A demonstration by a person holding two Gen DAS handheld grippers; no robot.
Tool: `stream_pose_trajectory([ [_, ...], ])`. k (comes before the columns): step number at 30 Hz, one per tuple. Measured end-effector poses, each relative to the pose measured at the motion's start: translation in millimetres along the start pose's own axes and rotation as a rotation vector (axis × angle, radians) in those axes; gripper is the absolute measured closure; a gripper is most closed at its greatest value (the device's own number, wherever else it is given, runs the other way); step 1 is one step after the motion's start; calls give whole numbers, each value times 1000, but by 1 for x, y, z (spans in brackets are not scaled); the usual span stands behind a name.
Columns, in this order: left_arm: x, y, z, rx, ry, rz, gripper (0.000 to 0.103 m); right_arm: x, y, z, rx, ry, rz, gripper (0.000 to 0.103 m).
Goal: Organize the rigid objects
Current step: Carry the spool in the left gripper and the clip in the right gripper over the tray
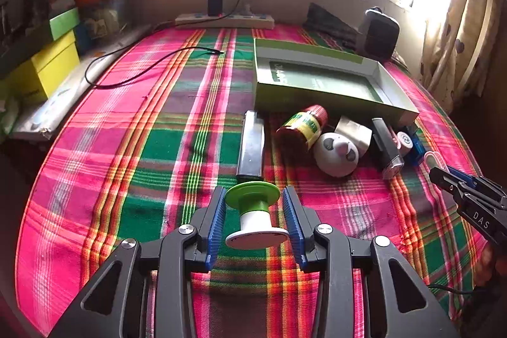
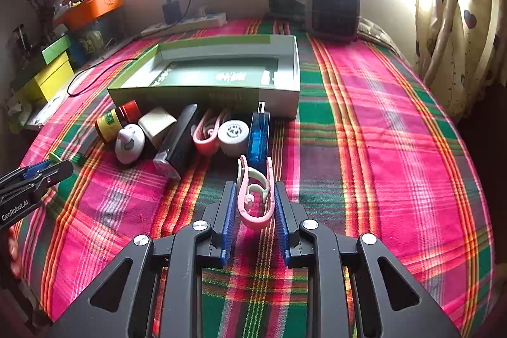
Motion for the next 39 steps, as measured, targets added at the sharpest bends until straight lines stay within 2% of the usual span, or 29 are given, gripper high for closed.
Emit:
stream_pose_trajectory([
  [9,11,-25,-6,19,49,24,68,4,-19,-12,29,-9,-6,79],
  [15,19,-55,-8,43,58,50,68,5,-39,-13,45,-10,-24,79],
  [20,24,-77,-5,64,99,62,68,8,-60,-10,52,-12,-31,79],
  [26,26,-106,12,51,136,69,68,10,-88,2,46,-17,-30,79],
  [30,26,-122,27,38,119,75,68,12,-104,13,40,-28,-33,79],
  [39,30,-154,63,-10,136,82,68,11,-135,45,4,-28,-58,79],
])
Point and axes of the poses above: each gripper's, at about its wrist camera, not at the fingertips, and z roughly the way its jaws point, x to its right, y to its underside, the point moved 3 cm from there along z, roughly the way its jaws point, and after that the axes turned 9 degrees about -x, right-handed, at the moved point
